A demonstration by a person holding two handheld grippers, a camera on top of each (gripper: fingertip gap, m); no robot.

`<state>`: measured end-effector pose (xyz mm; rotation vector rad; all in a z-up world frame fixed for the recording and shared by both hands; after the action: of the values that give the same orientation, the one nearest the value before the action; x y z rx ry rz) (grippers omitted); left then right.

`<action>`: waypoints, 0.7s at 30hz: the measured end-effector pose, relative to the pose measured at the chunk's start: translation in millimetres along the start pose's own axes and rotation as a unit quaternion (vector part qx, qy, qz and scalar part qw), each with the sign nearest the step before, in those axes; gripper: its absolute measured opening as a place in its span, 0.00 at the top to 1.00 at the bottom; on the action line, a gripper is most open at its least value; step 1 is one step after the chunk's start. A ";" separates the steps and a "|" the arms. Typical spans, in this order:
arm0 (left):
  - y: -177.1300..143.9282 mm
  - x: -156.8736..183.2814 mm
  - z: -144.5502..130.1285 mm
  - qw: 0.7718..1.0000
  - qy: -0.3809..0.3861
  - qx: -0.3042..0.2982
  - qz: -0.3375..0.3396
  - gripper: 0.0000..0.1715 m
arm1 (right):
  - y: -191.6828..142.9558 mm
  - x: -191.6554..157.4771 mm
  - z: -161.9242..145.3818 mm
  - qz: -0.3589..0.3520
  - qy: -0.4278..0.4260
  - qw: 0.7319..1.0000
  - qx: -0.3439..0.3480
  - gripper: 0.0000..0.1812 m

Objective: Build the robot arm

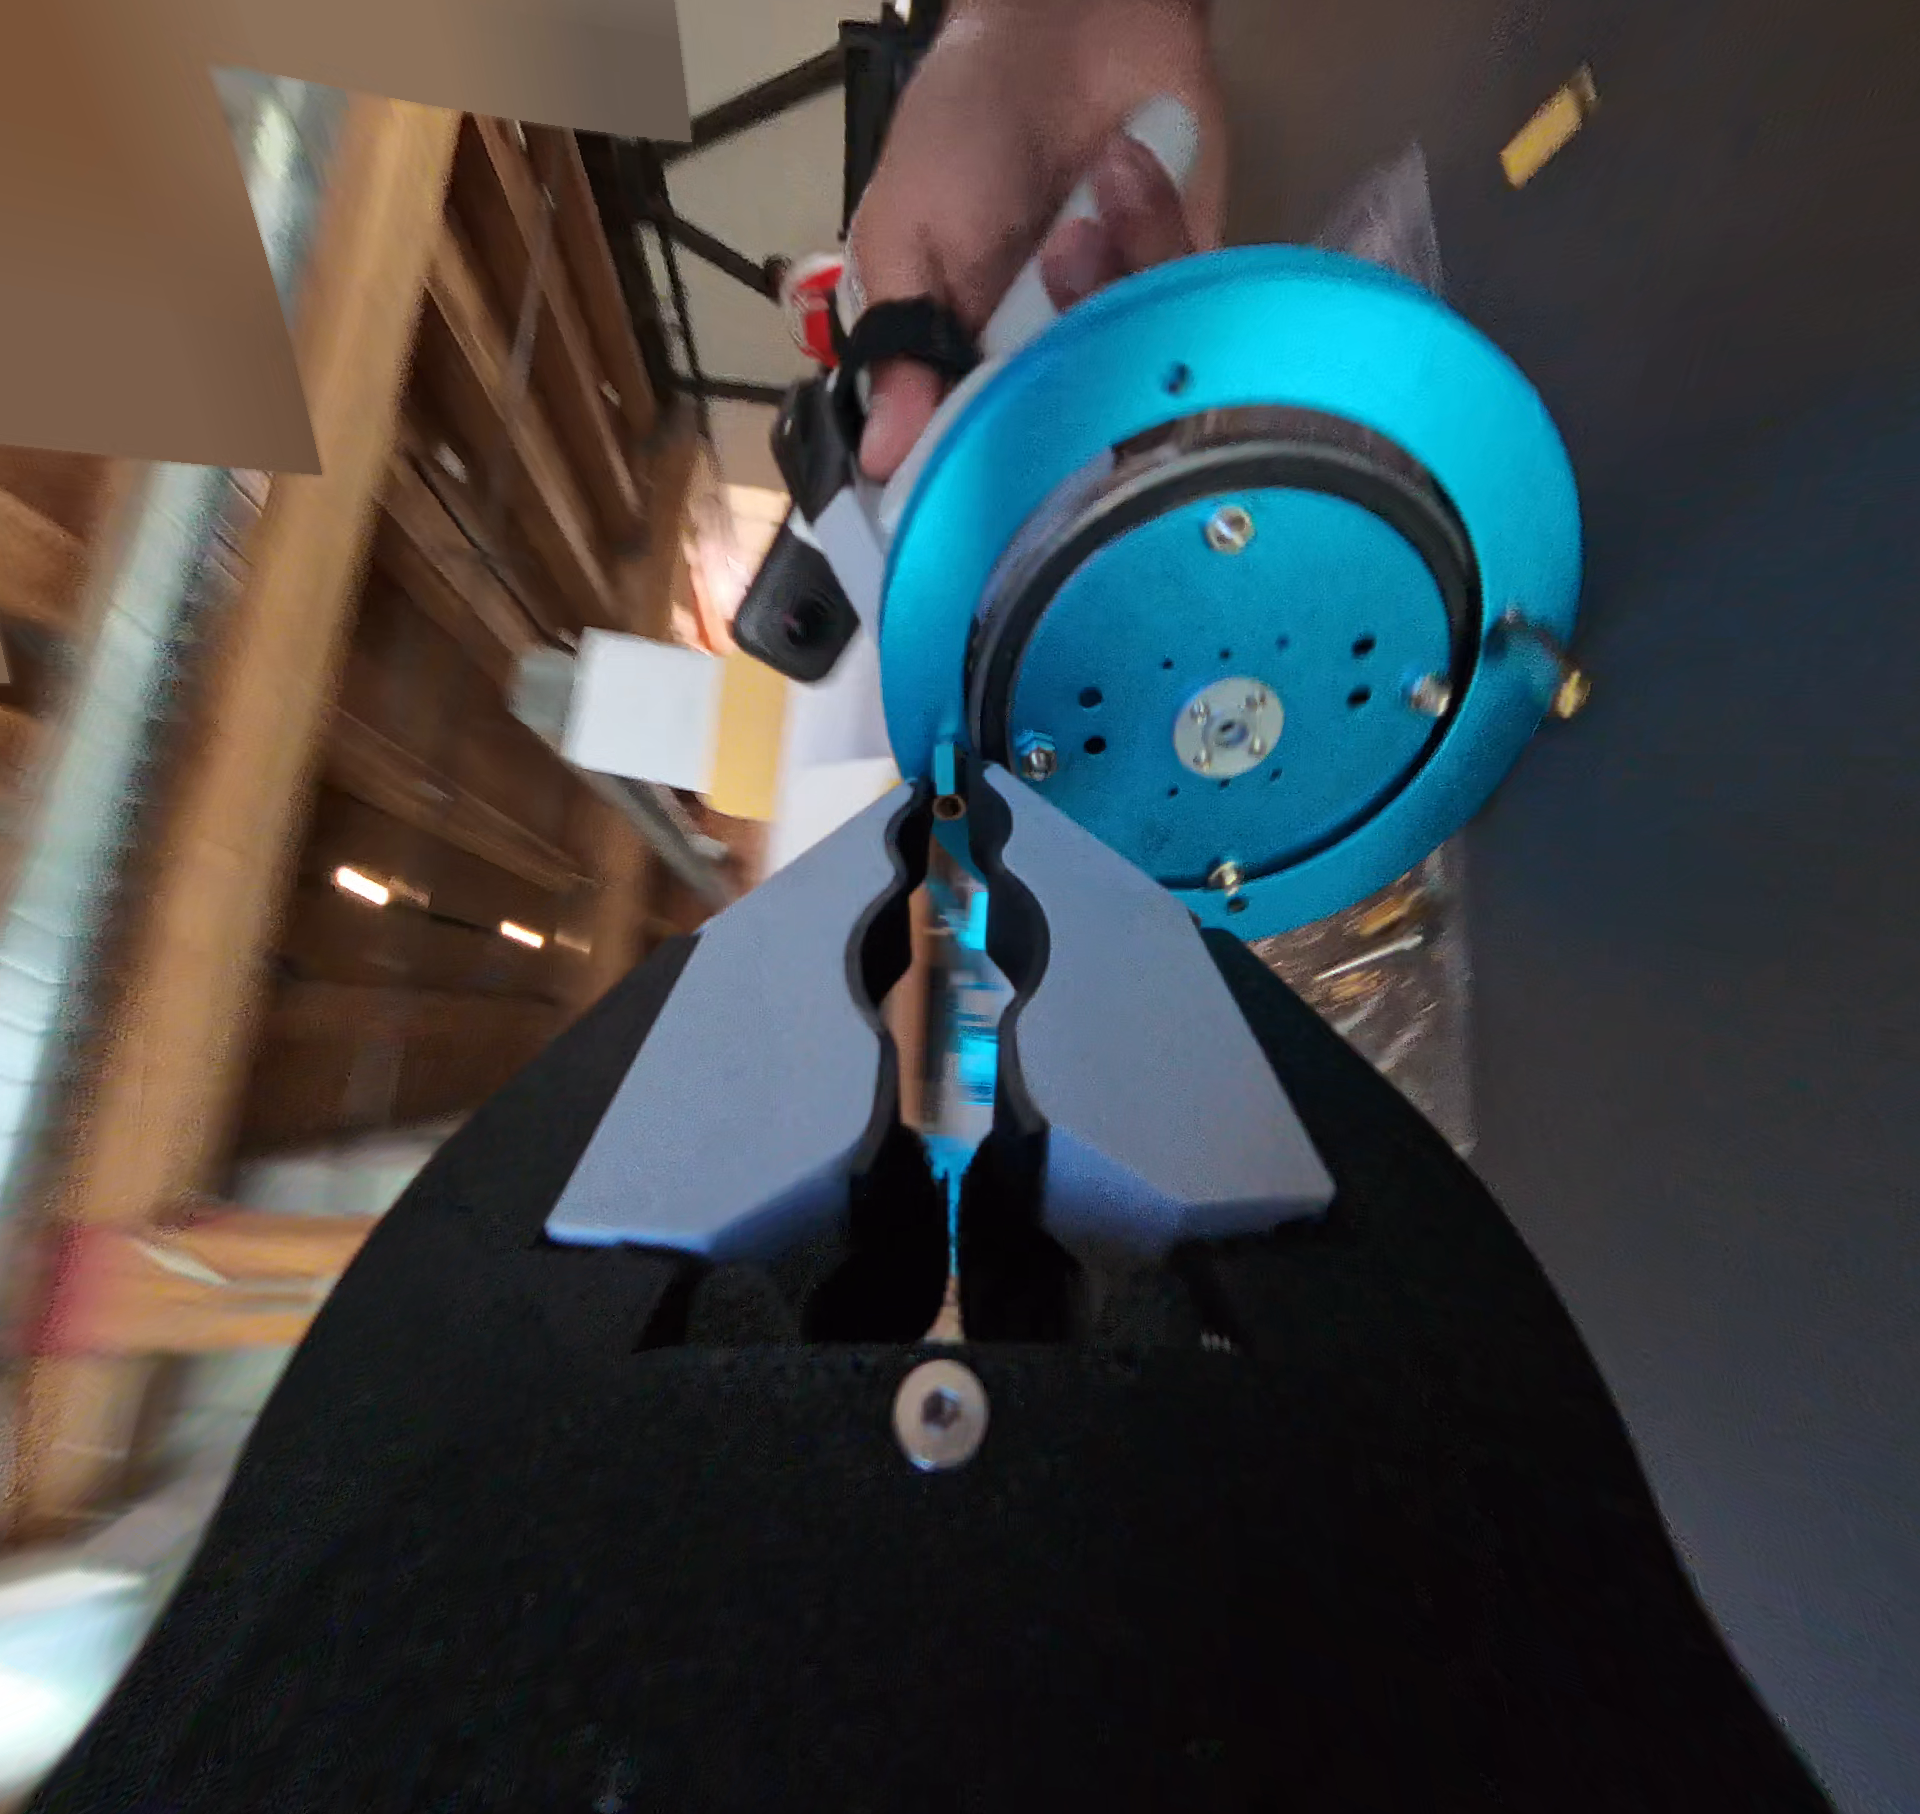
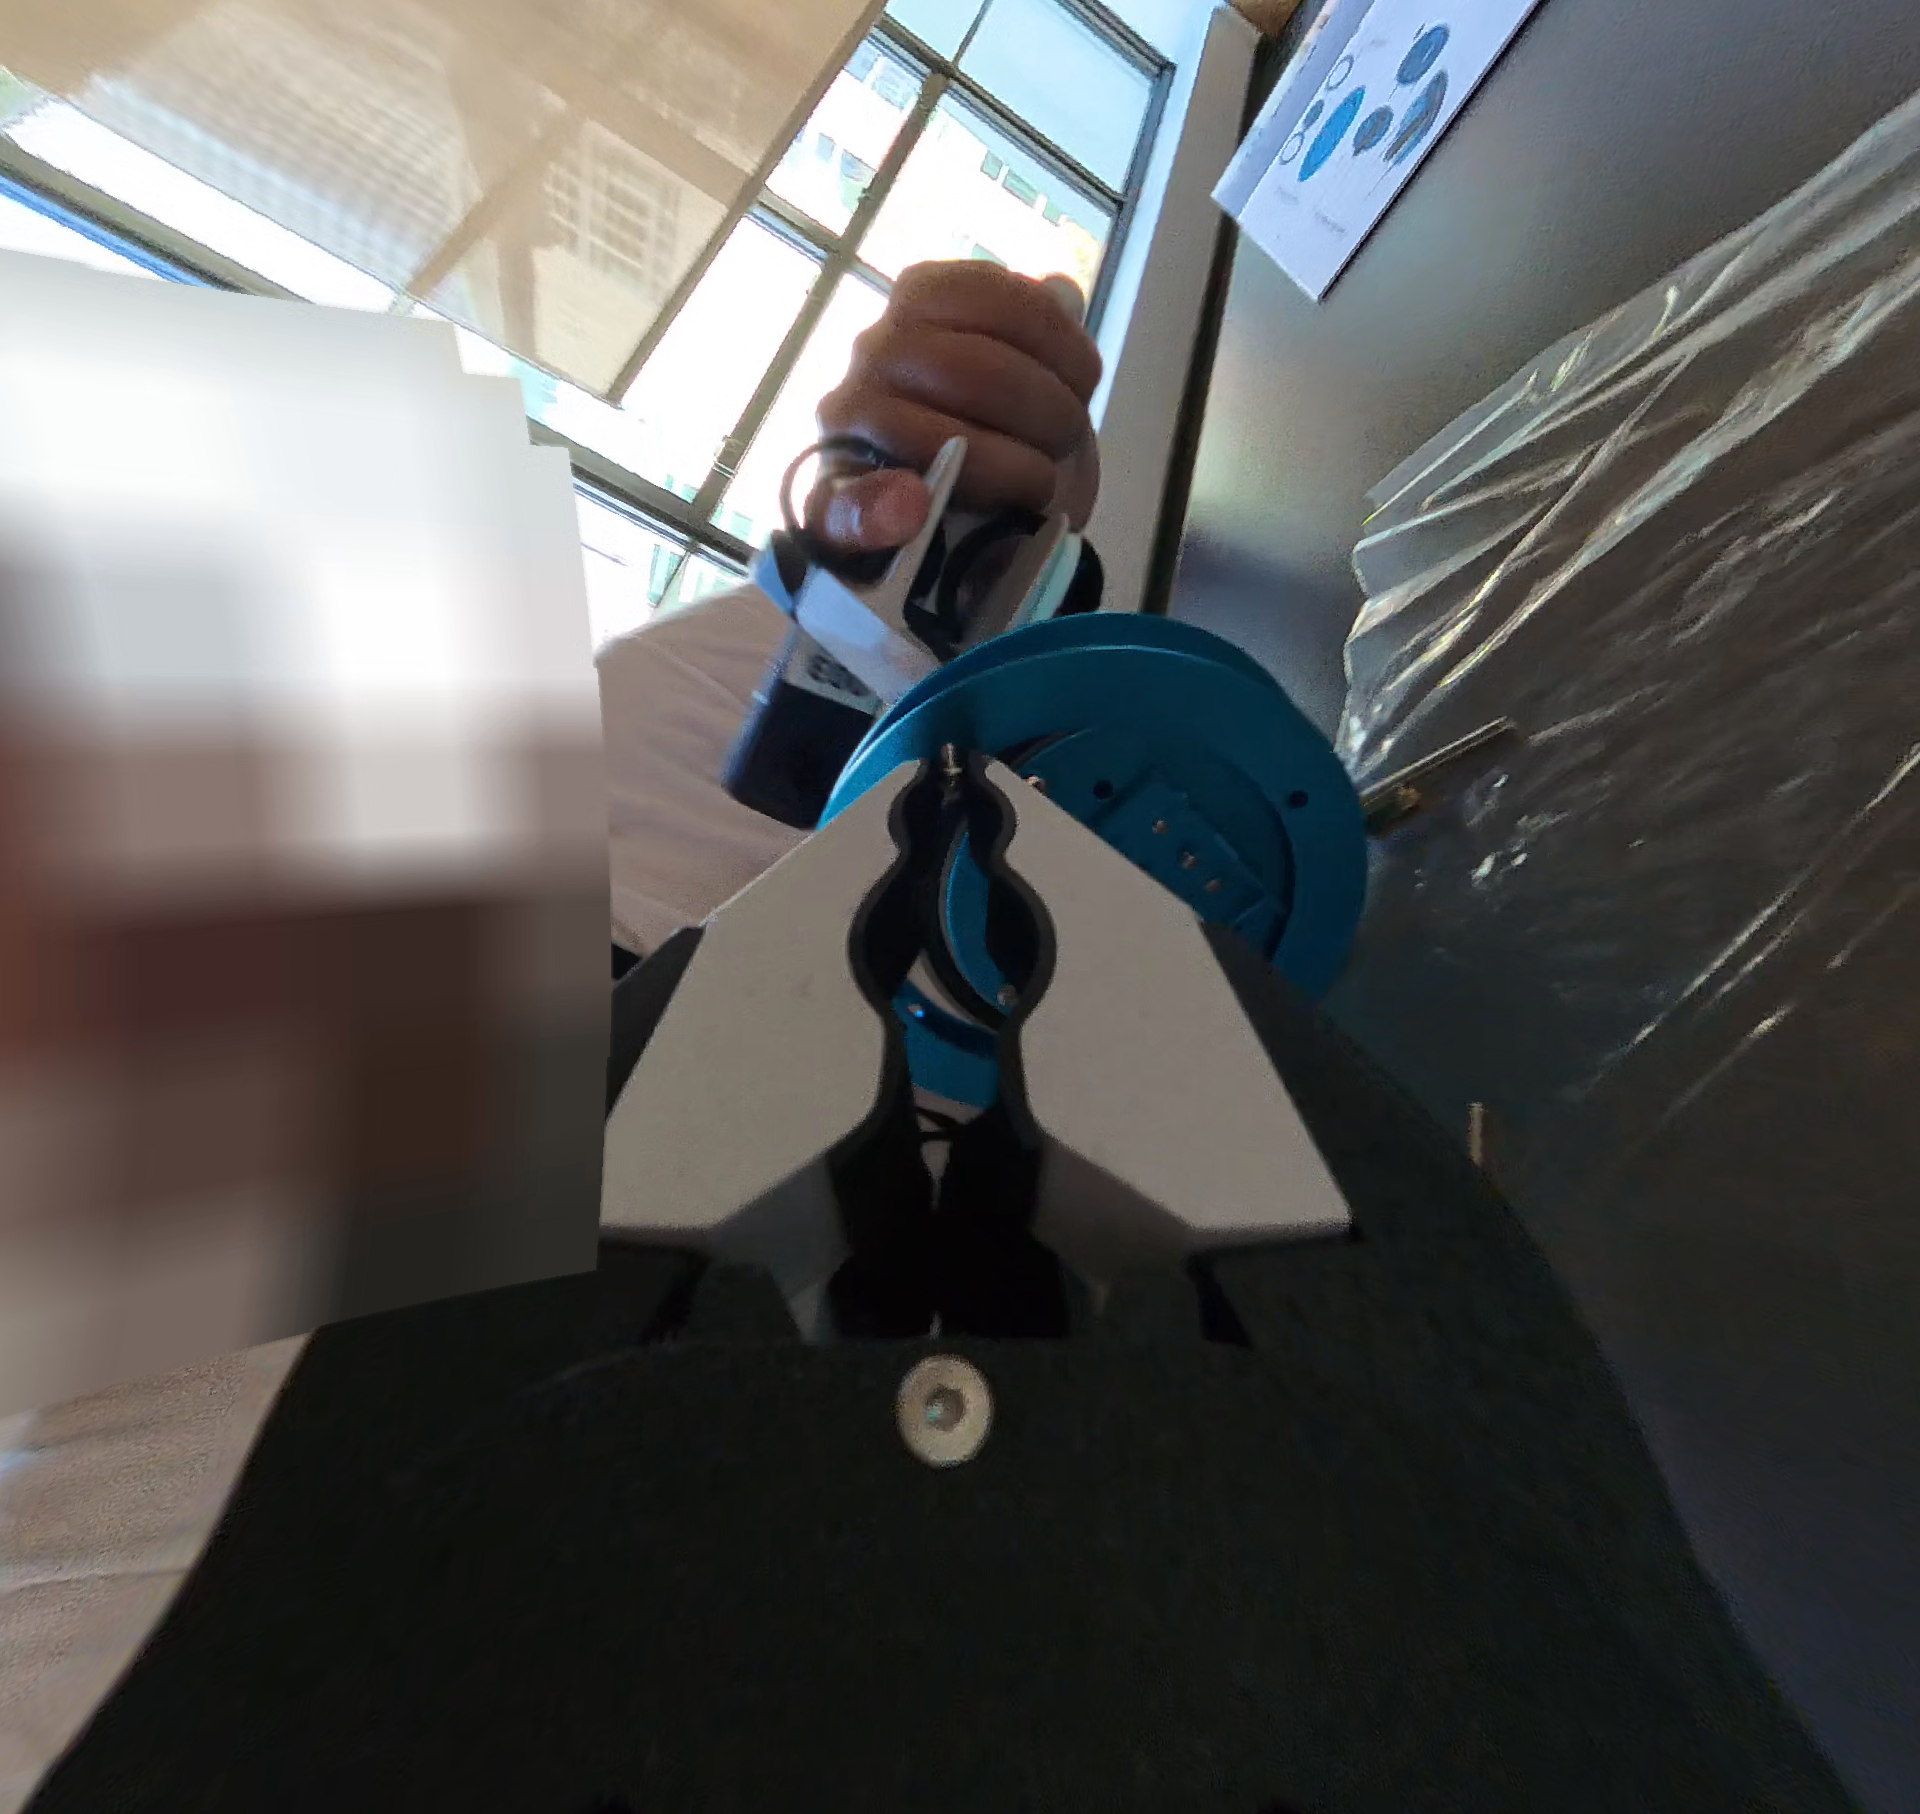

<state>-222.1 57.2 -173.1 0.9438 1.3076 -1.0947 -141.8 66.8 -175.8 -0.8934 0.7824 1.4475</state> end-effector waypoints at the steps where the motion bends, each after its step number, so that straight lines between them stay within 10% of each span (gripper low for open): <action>1: -0.1 -0.7 -1.3 0.997 -0.077 -0.003 -0.016 0.96 | 0.2 0.3 0.1 -0.014 -0.024 1.000 -0.002 0.98; 4: -4.3 -4.1 -3.6 0.937 -0.344 0.008 -0.056 0.93 | -1.2 1.6 2.4 -0.057 -0.104 0.993 0.004 0.98; 8: -11.9 -7.8 -7.2 0.711 -0.691 0.072 -0.112 0.89 | -5.1 2.9 5.1 -0.101 -0.191 0.976 0.008 0.98; 11: -11.8 -6.6 -20.1 0.594 -0.793 0.091 -0.104 0.89 | -3.6 0.4 3.6 -0.113 -0.270 0.956 0.006 0.98; 16: -6.8 1.1 -23.7 0.476 -0.860 0.122 -0.139 0.89 | 0.4 -2.1 3.1 -0.145 -0.341 0.929 0.007 0.99; 21: -2.1 -1.0 -19.4 0.464 -0.863 0.133 -0.149 0.94 | 3.0 -5.3 0.3 -0.141 -0.360 0.922 0.000 0.98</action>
<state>-228.9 75.5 -173.2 -0.5131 -0.5272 -1.6551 -144.9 64.3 -171.1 -0.3874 0.0927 1.3715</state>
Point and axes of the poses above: each gripper's, where its closed fingertips meet, y out along the fingers, z out of its top, x = y × z across the jaws, the point moved 4 cm from there along -y, back along the fingers, and after that the axes turned 1 degree about y, right-handed, at the moved point
